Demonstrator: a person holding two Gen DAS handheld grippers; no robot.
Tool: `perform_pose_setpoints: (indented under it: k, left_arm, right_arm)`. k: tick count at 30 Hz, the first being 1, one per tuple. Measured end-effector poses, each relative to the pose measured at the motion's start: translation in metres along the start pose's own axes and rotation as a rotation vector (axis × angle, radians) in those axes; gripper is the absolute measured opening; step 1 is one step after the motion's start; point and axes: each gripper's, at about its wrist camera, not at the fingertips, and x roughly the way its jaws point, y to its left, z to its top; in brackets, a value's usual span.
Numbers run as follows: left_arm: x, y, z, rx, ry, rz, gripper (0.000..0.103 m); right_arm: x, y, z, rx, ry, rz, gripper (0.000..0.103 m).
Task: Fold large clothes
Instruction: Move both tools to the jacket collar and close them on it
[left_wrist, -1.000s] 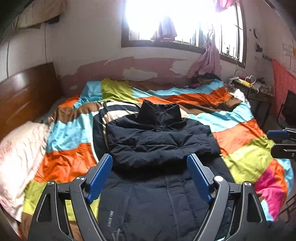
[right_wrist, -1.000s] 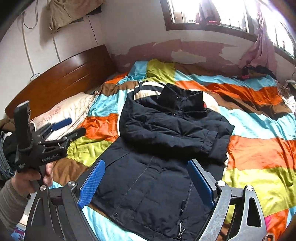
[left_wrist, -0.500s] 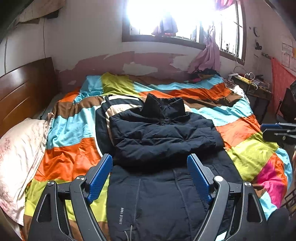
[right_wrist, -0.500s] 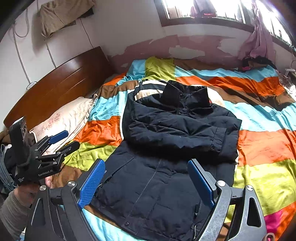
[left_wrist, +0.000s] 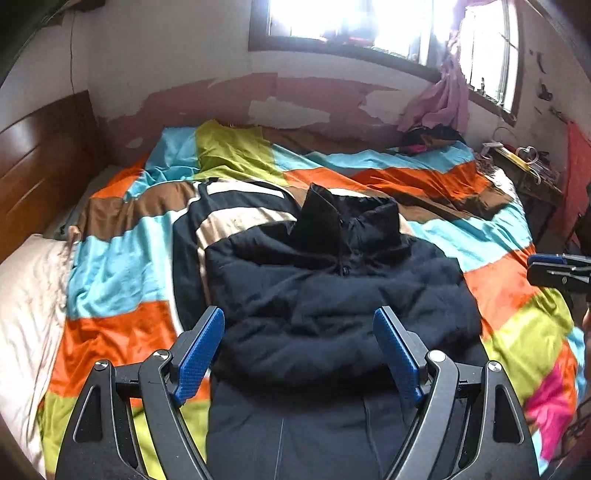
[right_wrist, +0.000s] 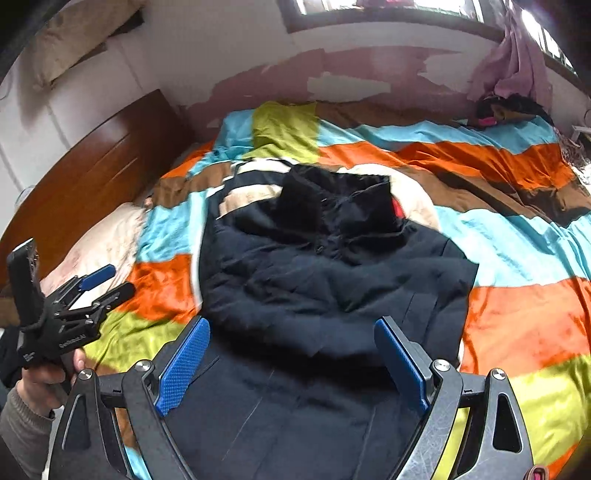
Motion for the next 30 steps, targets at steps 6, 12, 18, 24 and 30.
perform_pose_setpoints:
  k: [6,12,18,24,30]
  left_arm:
    - [0.083,0.008,0.064,-0.026,0.032,-0.004,0.078]
    - [0.154,0.018,0.113,-0.034,0.058,-0.029,0.078]
    - [0.211,0.024,0.14,-0.028,0.111,-0.024,0.078]
    - [0.251,0.024,0.155,-0.04,0.174,-0.026,0.078]
    - [0.277,0.015,0.157,-0.03,0.207,-0.035,0.062]
  right_arm:
    - [0.056,-0.058,0.061,0.055,0.029,-0.04,0.09]
    - [0.108,-0.113,0.118,0.109,0.057,-0.054,0.09]
    - [0.164,-0.143,0.161,0.113,0.103,-0.064,0.09]
    - [0.212,-0.146,0.177,0.067,0.165,-0.074,0.09]
    - [0.237,-0.154,0.185,0.057,0.192,-0.089,0.09]
